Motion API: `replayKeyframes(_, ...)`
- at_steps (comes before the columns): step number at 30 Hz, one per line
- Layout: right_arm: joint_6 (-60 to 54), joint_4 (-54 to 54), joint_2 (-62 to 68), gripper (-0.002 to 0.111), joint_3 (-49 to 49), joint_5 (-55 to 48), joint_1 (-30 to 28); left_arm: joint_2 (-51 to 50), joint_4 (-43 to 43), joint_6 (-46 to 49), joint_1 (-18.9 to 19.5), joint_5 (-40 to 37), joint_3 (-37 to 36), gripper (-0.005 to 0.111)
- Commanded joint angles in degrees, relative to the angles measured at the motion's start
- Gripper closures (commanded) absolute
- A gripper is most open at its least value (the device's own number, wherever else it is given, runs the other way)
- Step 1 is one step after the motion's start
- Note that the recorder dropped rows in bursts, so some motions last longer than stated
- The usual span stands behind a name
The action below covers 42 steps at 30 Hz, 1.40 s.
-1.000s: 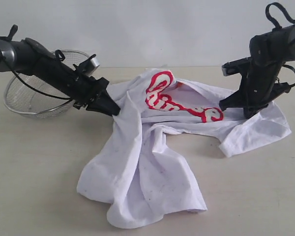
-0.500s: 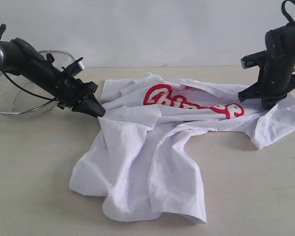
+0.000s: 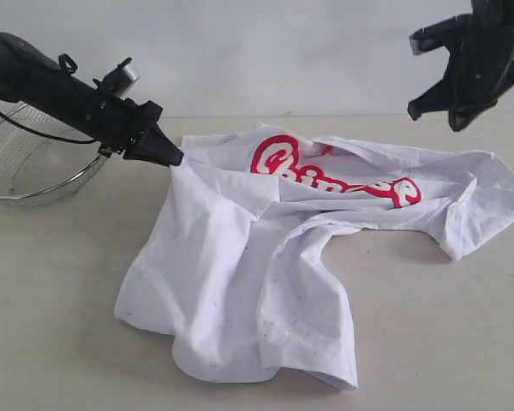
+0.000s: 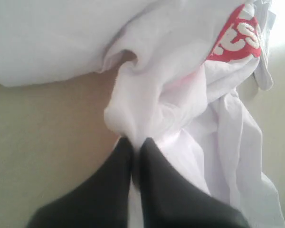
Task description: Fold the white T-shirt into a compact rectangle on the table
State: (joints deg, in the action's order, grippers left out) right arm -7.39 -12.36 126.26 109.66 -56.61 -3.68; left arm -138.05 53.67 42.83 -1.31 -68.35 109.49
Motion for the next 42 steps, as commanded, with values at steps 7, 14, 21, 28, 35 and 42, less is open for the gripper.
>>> replayKeyframes(7, -1.18, 0.29, -10.50, 0.109, 0.52, -5.75, 8.58, 2.40, 0.83, -0.55, -0.59, -1.62, -0.11, 0.079)
replayKeyframes(14, -1.18, 1.32, -14.22, 0.109, 0.52, -13.35, 11.42, 3.20, 0.93, -3.62, -0.61, -1.62, -0.11, 0.031)
replayKeyframes(21, -1.33, 4.52, -21.91, 0.109, -12.02, -13.35, 11.84, 10.35, 1.14, -3.62, -0.61, -1.62, -0.11, 0.063)
replayKeyframes(28, -3.80, 18.74, -32.49, 0.109, -33.12, -8.78, 12.85, 20.98, -10.67, -6.20, -1.09, -1.62, -3.49, 0.101)
replayKeyframes(35, -5.00, 25.78, -38.18, 0.109, -53.26, 8.57, 24.36, 30.23, -15.98, -9.12, -4.65, -1.62, -23.99, 0.102)
replayKeyframes(42, -4.87, 26.98, -33.59, 0.109, -56.97, 17.90, 28.32, 29.71, -13.58, -2.81, -13.82, 7.04, -42.45, 0.102)
